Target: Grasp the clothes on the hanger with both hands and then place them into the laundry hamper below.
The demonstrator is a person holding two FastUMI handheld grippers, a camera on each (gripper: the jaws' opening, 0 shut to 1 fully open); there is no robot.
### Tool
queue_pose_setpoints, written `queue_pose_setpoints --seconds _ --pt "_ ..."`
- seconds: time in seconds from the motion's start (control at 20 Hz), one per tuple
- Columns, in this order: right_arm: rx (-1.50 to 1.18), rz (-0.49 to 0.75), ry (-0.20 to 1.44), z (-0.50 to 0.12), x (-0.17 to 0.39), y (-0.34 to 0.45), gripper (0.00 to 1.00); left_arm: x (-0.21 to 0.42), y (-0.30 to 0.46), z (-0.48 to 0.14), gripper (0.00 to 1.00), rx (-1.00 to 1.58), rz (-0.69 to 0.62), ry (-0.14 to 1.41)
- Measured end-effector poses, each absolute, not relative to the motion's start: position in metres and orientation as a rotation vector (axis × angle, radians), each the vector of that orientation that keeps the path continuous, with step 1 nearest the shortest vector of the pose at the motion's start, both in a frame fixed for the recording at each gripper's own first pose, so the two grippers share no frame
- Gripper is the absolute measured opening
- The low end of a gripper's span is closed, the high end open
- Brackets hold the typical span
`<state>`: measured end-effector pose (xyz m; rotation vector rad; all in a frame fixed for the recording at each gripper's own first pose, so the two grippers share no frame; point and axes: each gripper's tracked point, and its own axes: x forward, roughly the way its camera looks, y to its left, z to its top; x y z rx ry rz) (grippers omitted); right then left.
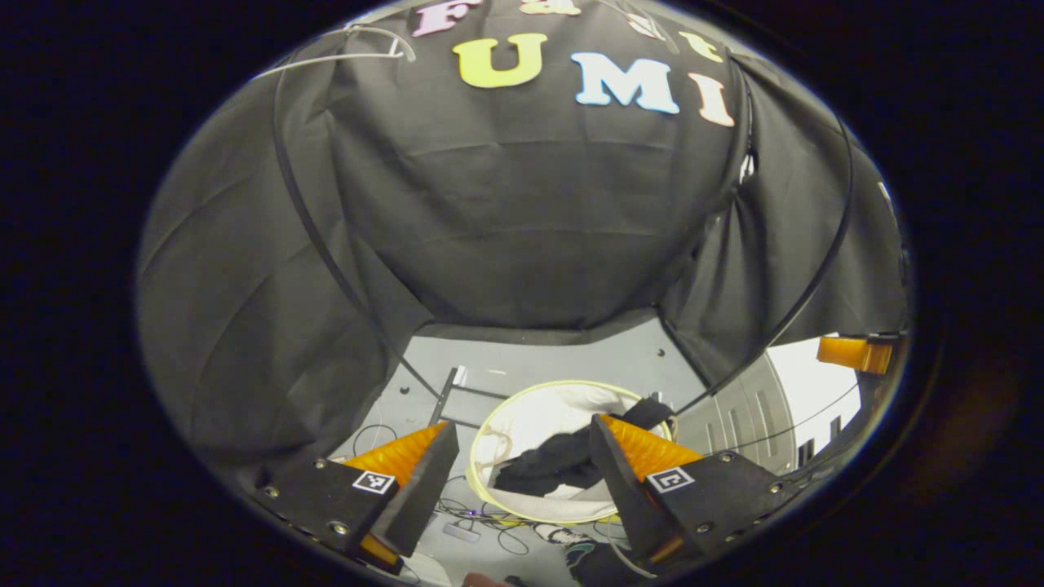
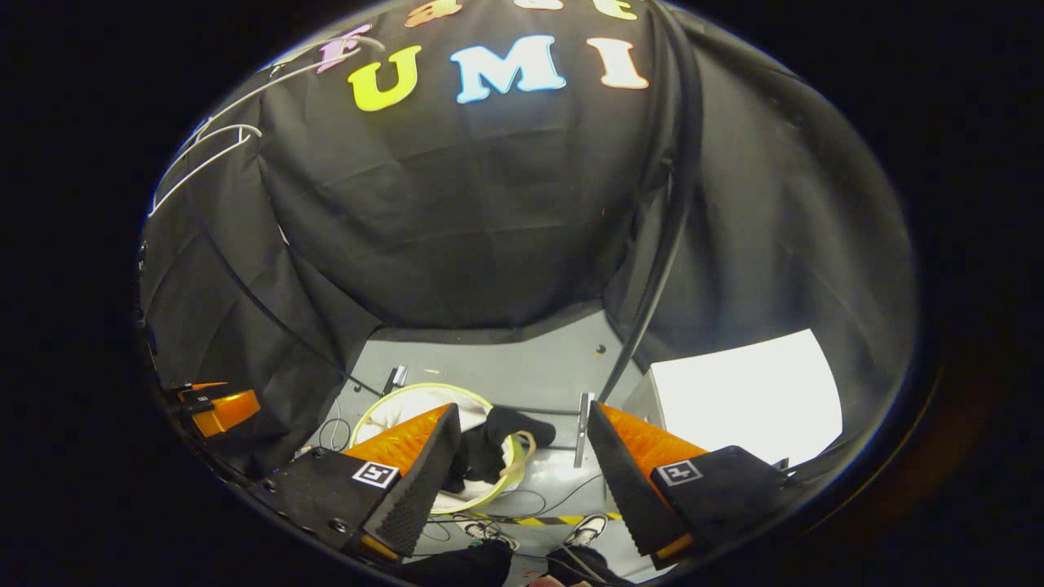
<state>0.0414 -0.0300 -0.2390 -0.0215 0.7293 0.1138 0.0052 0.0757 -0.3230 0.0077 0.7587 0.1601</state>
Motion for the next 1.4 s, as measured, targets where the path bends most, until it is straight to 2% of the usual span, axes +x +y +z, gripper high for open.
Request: queue_pose_setpoints --seconds 0.05,0.1,0.3,0.45,0.6,0.65,0.7,0.8,0.85,0.9,1.05,1.1,1.15,1.2,1.35,1.4 --pt "-0.014 0.121 0.704 -0.231 0.044 -0.040 0.94 0.003 0.067 -0.309 0.95 0.002 0.179 0.739" --pt "0.000 0.129 0.685 -0.222 0.049 -0.048 0.99 0.000 0.059 -0.295 0.95 0.001 0.201 0.717" --pt "0.053 0.164 0.598 -0.189 0.058 -0.074 0.99 0.000 0.020 -0.236 0.95 -0.010 0.265 0.615" --pt "0.065 0.125 0.480 -0.153 0.070 -0.104 0.99 0.006 -0.012 -0.189 0.94 0.000 0.267 0.526" --pt "0.115 0.079 0.339 -0.114 0.084 -0.119 0.98 0.016 -0.049 -0.134 0.95 0.035 0.225 0.399" --pt "0.120 0.059 0.303 -0.104 0.083 -0.125 0.93 0.021 -0.063 -0.117 0.95 0.040 0.200 0.358" --pt "0.119 0.041 0.269 -0.092 0.085 -0.128 0.93 0.027 -0.071 -0.101 0.95 0.044 0.182 0.317" --pt "0.108 0.008 0.201 -0.067 0.087 -0.130 0.93 0.034 -0.075 -0.068 0.95 0.042 0.153 0.220" --pt "0.104 -0.006 0.173 -0.051 0.081 -0.129 0.98 0.038 -0.074 -0.049 0.95 0.036 0.135 0.168" --pt "0.103 -0.019 0.151 -0.038 0.079 -0.127 0.93 0.040 -0.073 -0.026 0.95 0.032 0.114 0.115" --pt "0.096 -0.040 0.039 0.004 0.069 -0.118 0.93 0.039 -0.060 0.040 0.94 0.045 0.068 -0.021" --pt "0.082 -0.051 0.006 0.016 0.064 -0.114 0.98 0.038 -0.052 0.050 0.94 0.054 0.063 -0.040" --pt "0.058 -0.048 -0.015 0.021 0.058 -0.107 0.98 0.037 -0.047 0.057 0.94 0.061 0.055 -0.052" --pt "0.031 -0.049 -0.034 0.026 0.052 -0.100 0.93 0.035 -0.042 0.060 0.94 0.063 0.050 -0.065" --pt "-0.021 -0.056 -0.096 0.044 0.033 -0.082 0.93 0.024 -0.028 0.057 0.94 0.021 0.035 -0.111" --pt "-0.019 -0.051 -0.111 0.047 0.027 -0.073 0.98 0.020 -0.024 0.053 0.94 0.000 0.027 -0.122"
